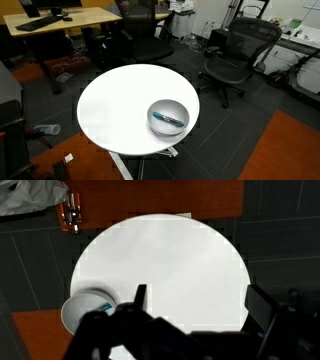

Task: Take the green marker out of the grey bowl

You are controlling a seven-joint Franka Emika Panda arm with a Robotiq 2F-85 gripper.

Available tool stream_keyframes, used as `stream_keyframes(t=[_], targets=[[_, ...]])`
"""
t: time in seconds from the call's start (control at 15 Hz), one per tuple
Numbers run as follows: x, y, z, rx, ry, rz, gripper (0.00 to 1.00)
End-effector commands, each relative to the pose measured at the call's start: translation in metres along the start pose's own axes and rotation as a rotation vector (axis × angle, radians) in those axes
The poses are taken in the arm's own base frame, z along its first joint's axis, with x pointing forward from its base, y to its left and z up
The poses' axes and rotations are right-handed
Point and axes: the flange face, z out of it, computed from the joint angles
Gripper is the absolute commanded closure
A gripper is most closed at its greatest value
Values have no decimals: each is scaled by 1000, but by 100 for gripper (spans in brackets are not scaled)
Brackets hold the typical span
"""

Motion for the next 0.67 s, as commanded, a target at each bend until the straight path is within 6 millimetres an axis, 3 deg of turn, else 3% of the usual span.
stream_keyframes(t=[0.0, 0.6], targets=[[19, 26, 3, -9, -12, 84, 0], [64, 86, 22, -34, -42, 319, 0]])
